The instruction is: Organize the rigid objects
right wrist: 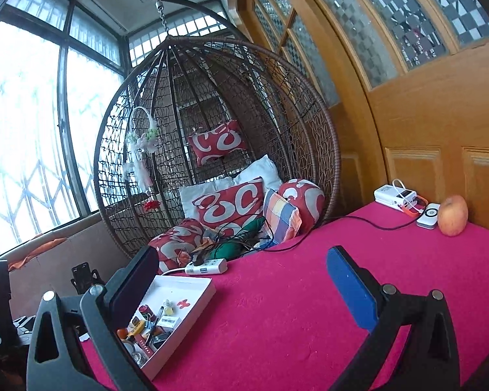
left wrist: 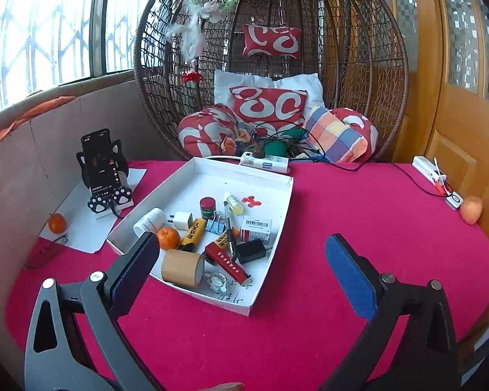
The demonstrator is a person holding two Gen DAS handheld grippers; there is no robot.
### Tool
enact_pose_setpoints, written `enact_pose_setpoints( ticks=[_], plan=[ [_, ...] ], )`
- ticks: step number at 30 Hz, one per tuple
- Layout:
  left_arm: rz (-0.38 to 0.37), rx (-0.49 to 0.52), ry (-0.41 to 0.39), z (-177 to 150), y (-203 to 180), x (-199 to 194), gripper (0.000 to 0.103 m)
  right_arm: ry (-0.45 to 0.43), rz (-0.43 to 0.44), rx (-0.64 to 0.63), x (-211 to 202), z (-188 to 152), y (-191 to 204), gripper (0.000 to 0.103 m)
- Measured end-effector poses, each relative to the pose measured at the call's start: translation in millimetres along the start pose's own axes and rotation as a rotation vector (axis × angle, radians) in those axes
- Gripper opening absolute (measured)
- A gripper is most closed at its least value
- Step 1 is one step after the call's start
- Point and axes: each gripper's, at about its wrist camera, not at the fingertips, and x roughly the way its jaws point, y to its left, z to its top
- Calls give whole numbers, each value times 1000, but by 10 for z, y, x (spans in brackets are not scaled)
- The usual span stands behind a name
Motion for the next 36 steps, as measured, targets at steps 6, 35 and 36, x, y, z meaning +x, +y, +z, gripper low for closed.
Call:
enact_pose_setpoints(
  ticks=[6,35,36],
  plan=[
    [-6,-2,-2,-24,-14,-22,103,-3,-3,2,-40,-11,-6,103],
    [-34,11,39,-92,-91,13,103,47,-9,-12,-15,-58,-86,103],
    [-34,10,41,-95,-91,19,103,49,-10,-13,-11,-60,-84,103]
  ],
)
